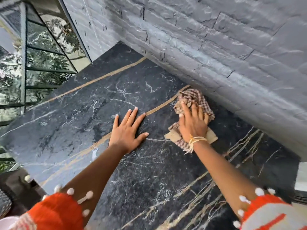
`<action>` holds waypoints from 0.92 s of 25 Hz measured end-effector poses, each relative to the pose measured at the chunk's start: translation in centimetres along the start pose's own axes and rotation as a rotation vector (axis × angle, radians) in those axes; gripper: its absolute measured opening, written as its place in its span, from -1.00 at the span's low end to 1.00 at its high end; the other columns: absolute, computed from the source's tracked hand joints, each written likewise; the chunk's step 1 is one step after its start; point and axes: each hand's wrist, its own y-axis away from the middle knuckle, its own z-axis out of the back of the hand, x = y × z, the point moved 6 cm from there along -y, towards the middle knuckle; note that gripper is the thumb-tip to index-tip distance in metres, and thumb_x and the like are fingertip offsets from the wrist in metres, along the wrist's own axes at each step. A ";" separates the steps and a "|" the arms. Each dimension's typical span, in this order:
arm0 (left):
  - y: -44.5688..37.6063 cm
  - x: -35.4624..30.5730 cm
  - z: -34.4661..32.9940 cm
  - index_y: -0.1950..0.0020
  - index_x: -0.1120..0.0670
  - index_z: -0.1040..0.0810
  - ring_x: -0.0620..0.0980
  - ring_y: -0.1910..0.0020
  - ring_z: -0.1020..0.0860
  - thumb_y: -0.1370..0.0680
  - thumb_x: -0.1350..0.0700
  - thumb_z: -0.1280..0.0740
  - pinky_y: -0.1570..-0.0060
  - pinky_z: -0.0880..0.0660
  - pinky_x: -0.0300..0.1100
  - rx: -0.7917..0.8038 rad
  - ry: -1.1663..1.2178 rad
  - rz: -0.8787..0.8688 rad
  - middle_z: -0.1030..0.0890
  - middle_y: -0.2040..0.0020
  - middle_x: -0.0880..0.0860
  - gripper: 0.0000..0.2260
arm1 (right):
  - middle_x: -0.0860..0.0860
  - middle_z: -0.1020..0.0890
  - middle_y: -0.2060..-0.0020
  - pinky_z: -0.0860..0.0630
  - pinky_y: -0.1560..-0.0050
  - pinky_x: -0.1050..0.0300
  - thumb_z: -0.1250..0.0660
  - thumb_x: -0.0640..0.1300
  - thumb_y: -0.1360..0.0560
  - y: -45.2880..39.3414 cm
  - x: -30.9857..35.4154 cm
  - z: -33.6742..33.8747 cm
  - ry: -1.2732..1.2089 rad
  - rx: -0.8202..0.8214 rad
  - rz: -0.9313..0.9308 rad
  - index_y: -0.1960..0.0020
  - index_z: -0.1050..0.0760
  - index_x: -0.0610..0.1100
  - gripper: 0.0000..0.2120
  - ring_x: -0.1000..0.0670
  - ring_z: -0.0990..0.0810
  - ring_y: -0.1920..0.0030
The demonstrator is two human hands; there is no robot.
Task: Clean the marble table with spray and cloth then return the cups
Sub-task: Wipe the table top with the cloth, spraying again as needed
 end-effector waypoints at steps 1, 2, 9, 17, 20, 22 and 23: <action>-0.1 0.0 0.1 -0.55 -0.18 0.23 -0.03 -0.56 0.19 -0.49 -0.41 0.22 -0.49 0.17 0.22 -0.003 -0.005 0.000 0.22 -0.58 -0.05 -0.32 | -0.11 -0.34 -0.46 -0.20 -0.39 -0.23 0.01 0.11 -0.59 0.6 2.4 0.1 -0.005 -0.018 0.090 -0.53 -0.11 0.16 -0.50 -0.24 -0.28 -0.45; -0.2 -0.1 0.2 -0.56 -0.18 0.24 -0.03 -0.56 0.20 -0.50 -0.41 0.22 -0.49 0.18 0.22 -0.001 -0.016 0.000 0.23 -0.58 -0.05 -0.32 | -0.10 -0.35 -0.45 -0.22 -0.40 -0.21 0.01 0.11 -0.59 1.1 5.0 -0.1 -0.001 -0.013 0.236 -0.53 -0.12 0.14 -0.49 -0.22 -0.29 -0.44; -0.1 -0.1 0.4 -0.57 -0.12 0.23 -0.03 -0.56 0.20 -0.51 -0.40 0.20 -0.49 0.17 0.19 -0.035 -0.019 0.005 0.23 -0.57 -0.05 -0.31 | -0.10 -0.30 -0.48 -0.16 -0.46 -0.23 0.04 0.09 -0.58 -6.8 6.7 -0.1 0.035 0.088 0.688 -0.50 -0.13 0.20 -0.52 -0.16 -0.26 -0.48; 0.2 -0.1 0.6 -0.57 -0.13 0.20 -0.02 -0.57 0.13 -0.52 -0.39 0.19 -0.49 0.12 0.21 -0.059 -0.009 0.006 0.16 -0.59 -0.05 -0.32 | -0.08 -0.20 -0.53 -0.02 -0.48 -0.26 -0.01 0.13 -0.56 -8.7 0.5 -0.7 -0.094 0.025 -0.129 -0.54 -0.07 0.18 -0.45 -0.22 -0.18 -0.50; 0.1 -0.1 0.6 -0.57 -0.13 0.17 -0.02 -0.57 0.11 -0.52 -0.39 0.18 -0.49 0.12 0.21 -0.061 -0.009 0.008 0.13 -0.59 -0.05 -0.32 | -0.09 -0.25 -0.51 -0.07 -0.46 -0.30 -0.04 0.13 -0.54 -4.5 3.8 -0.3 -0.081 0.022 -0.042 -0.53 -0.11 0.14 -0.44 -0.25 -0.20 -0.48; 0.3 -0.1 0.6 -0.57 -0.13 0.18 -0.03 -0.57 0.12 -0.52 -0.39 0.19 -0.49 0.12 0.21 -0.060 -0.014 0.016 0.13 -0.59 -0.04 -0.32 | -0.09 -0.29 -0.49 -0.13 -0.44 -0.29 -0.05 0.12 -0.55 -0.4 5.7 -0.4 -0.027 0.044 0.172 -0.53 -0.11 0.14 -0.45 -0.25 -0.23 -0.47; 0.2 -0.2 0.7 -0.57 -0.13 0.19 -0.03 -0.57 0.12 -0.52 -0.39 0.19 -0.49 0.12 0.21 -0.063 -0.018 0.017 0.13 -0.59 -0.04 -0.33 | -0.08 -0.29 -0.49 -0.14 -0.44 -0.27 -0.05 0.11 -0.56 1.3 6.1 -0.2 -0.013 0.056 0.278 -0.53 -0.11 0.15 -0.45 -0.23 -0.23 -0.47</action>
